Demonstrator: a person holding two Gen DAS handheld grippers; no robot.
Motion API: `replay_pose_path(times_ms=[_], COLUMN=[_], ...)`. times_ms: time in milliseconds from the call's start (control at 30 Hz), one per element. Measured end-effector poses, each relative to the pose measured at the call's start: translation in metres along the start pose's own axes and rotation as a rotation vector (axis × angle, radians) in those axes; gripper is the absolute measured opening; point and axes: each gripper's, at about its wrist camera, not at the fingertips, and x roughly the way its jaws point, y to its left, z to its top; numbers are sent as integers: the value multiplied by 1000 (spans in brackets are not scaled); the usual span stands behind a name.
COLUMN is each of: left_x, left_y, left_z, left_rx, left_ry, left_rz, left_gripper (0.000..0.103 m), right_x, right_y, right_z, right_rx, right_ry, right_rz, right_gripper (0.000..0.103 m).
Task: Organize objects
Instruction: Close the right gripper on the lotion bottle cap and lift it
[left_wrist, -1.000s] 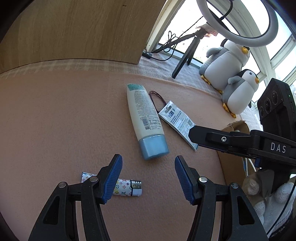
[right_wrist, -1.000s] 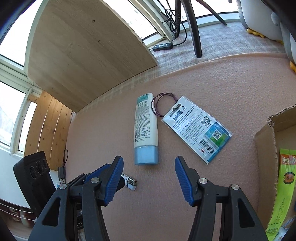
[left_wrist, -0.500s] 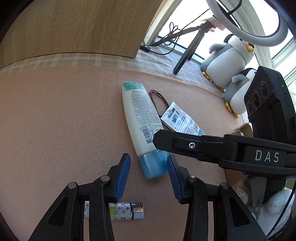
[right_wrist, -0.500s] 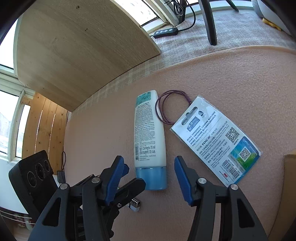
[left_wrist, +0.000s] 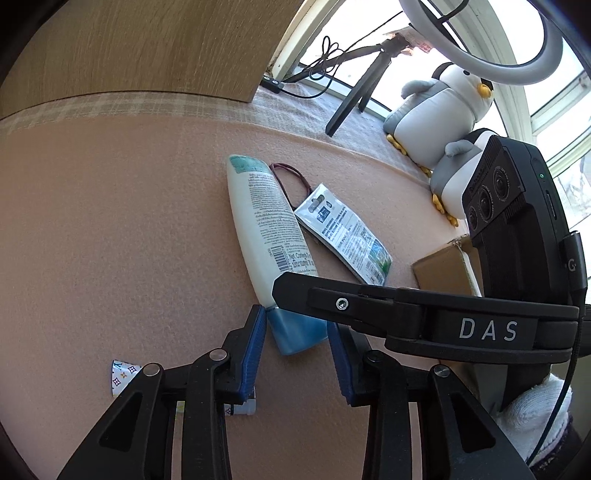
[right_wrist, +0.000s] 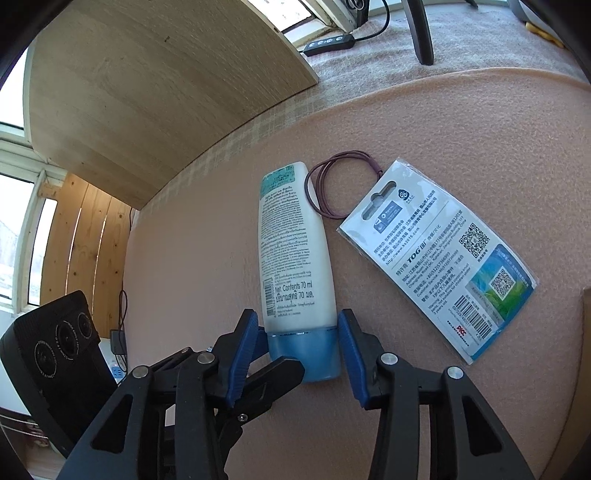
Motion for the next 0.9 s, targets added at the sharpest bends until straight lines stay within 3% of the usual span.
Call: replay_pose_path(times_ms=[900], left_x=[-36], left_y=[-62], left_z=[-135], left_rx=[67], left_ry=[51], left_rz=[-29], left_gripper=[37], right_x=[-50], right_y=[-27], right_z=[-142], right_rx=[31], right_ry=[10], right_rz=[9], right_gripper=[39])
